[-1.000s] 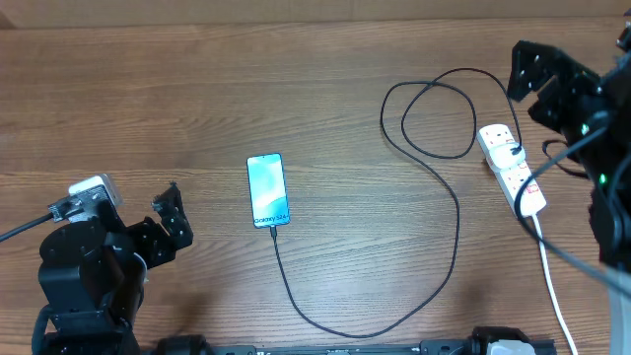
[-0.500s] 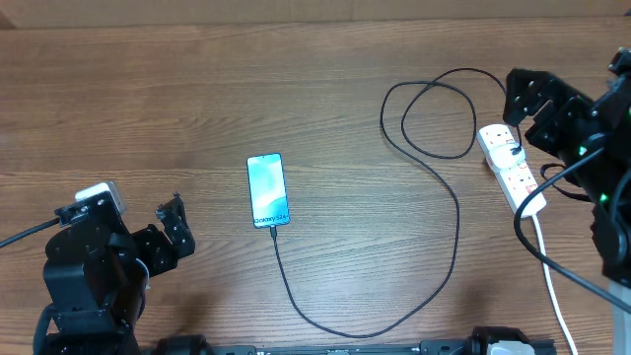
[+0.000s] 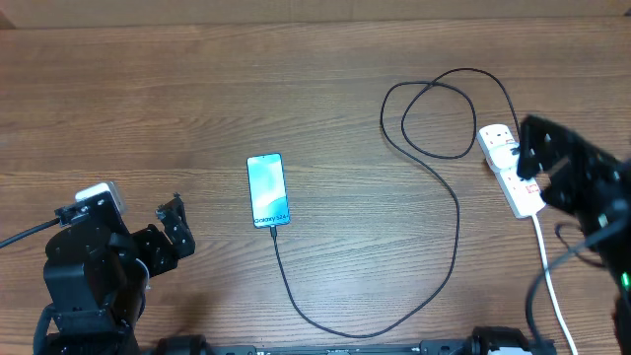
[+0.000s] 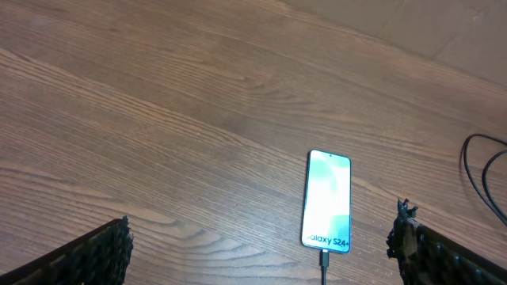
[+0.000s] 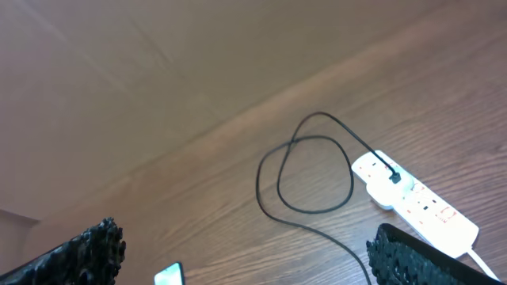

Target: Plug charger to phone and switch on socket

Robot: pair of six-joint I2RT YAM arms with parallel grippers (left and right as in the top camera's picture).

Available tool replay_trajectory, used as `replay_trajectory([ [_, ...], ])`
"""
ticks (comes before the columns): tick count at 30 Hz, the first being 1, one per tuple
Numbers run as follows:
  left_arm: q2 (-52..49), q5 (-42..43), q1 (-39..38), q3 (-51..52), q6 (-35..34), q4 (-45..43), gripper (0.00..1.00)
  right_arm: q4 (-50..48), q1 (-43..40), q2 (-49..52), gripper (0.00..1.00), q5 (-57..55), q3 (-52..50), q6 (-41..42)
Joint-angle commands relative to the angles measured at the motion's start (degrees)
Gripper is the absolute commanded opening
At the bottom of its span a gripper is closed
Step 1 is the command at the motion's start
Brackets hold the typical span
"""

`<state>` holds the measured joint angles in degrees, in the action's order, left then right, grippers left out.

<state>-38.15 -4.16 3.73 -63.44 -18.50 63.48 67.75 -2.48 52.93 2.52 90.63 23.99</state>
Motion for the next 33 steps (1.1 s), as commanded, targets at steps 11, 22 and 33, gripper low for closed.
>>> replay_trajectory([
  [11, 0.00, -0.74, -0.74, -0.02, -0.37, -0.04, 1.00, -8.15, -0.68, -18.18, 1.00, -5.49, -13.38, -0.24],
  [22, 0.00, -0.74, -0.74, -0.02, -0.37, -0.04, 1.00, -44.30, -4.61, -41.29, 1.00, -5.46, -54.73, 0.00],
  [33, 0.00, -0.74, -0.74, -0.02, -0.37, -0.04, 0.99, -81.85, -5.64, -52.76, 1.00, -4.24, -85.33, -0.02],
])
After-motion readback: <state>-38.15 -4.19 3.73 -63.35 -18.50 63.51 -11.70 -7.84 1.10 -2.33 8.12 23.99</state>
